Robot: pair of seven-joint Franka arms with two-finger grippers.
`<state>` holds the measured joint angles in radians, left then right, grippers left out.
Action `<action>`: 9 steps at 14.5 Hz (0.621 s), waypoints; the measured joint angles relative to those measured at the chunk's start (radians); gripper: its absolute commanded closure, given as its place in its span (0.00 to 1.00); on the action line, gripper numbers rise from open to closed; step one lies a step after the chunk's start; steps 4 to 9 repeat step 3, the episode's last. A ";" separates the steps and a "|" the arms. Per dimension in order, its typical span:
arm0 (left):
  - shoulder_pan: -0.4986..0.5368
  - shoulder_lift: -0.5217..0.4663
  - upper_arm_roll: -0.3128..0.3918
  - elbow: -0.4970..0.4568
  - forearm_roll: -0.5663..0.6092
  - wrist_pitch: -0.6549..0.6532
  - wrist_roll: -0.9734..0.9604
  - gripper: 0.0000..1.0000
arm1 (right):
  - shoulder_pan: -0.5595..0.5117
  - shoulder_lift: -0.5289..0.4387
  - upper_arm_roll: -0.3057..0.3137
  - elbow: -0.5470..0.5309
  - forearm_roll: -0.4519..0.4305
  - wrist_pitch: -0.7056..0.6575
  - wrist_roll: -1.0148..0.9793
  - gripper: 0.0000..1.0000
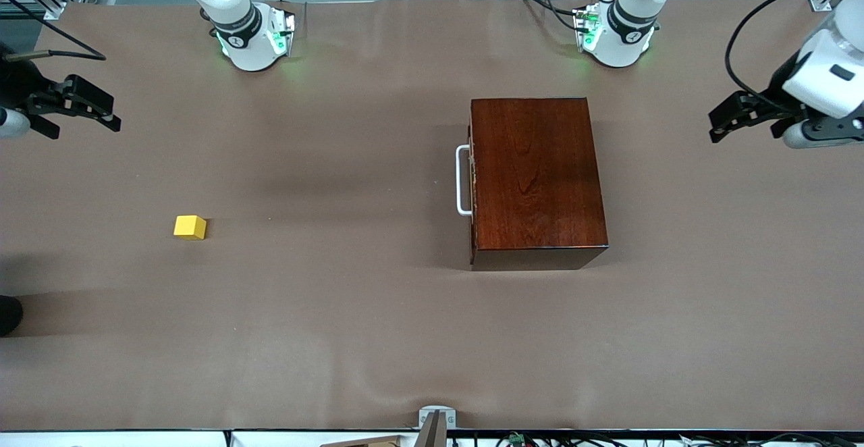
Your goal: Open drawer, take yellow block, close drawer
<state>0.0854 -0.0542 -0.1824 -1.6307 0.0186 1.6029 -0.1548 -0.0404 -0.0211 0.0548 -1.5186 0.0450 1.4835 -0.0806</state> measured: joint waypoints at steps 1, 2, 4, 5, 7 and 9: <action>0.016 0.000 -0.003 0.002 0.000 -0.001 0.011 0.00 | 0.000 0.000 0.000 0.000 0.000 0.000 0.000 0.00; 0.027 0.000 -0.006 0.004 0.000 -0.002 0.020 0.00 | 0.000 0.000 0.000 0.000 0.000 -0.001 0.000 0.00; 0.031 0.000 -0.010 0.005 0.000 -0.005 0.025 0.00 | 0.000 0.000 0.000 0.000 0.000 -0.001 0.000 0.00; 0.031 0.000 -0.010 0.005 0.000 -0.005 0.025 0.00 | 0.000 0.000 0.000 0.000 0.000 -0.001 0.000 0.00; 0.031 0.000 -0.010 0.005 0.000 -0.005 0.025 0.00 | 0.000 0.000 0.000 0.000 0.000 -0.001 0.000 0.00; 0.031 0.000 -0.010 0.005 0.000 -0.005 0.025 0.00 | 0.000 0.000 0.000 0.000 0.000 -0.001 0.000 0.00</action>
